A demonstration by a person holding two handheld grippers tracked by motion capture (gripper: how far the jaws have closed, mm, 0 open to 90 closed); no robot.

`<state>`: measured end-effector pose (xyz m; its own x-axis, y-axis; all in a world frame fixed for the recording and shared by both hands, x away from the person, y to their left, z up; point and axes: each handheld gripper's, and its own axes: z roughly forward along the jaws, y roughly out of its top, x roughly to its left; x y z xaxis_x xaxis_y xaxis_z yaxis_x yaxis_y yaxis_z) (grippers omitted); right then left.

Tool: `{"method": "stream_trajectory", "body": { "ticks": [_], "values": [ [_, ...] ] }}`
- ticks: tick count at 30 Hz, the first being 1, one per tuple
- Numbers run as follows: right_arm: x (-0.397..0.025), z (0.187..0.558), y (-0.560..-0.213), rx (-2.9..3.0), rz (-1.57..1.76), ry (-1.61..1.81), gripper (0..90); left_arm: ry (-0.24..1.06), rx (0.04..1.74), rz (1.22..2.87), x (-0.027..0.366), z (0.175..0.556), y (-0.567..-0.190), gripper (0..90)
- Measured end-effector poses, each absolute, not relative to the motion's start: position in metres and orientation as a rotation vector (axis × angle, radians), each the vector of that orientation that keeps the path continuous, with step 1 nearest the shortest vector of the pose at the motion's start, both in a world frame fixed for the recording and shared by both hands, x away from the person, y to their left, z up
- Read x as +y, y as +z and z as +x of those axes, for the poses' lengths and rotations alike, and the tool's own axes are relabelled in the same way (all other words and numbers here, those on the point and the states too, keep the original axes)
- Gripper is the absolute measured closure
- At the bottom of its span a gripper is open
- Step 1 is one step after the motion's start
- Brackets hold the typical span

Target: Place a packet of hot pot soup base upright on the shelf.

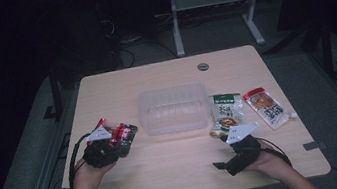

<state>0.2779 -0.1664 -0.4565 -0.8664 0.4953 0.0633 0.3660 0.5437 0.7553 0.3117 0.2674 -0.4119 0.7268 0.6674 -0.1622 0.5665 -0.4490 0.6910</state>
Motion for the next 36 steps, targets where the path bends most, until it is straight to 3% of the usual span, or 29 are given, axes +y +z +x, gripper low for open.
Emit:
{"method": "stream_trajectory", "body": {
  "ticks": [14, 30, 36],
  "values": [
    [-0.164, 0.279, -0.457, 2.636, 0.734, 1.240, 6.1, 0.306, 0.959, 2.163, 0.288, 0.335, -0.400, 89.5],
    [-0.163, 0.279, -0.457, 2.641, 0.732, 1.241, 6.3, 0.427, 1.122, 2.077, 0.313, 0.389, -0.415, 89.6],
    [-0.164, 0.280, -0.457, 2.637, 0.728, 1.241, 6.5, 0.502, 1.210, 2.120, 0.330, 0.406, -0.429, 89.6]
  ]
}}
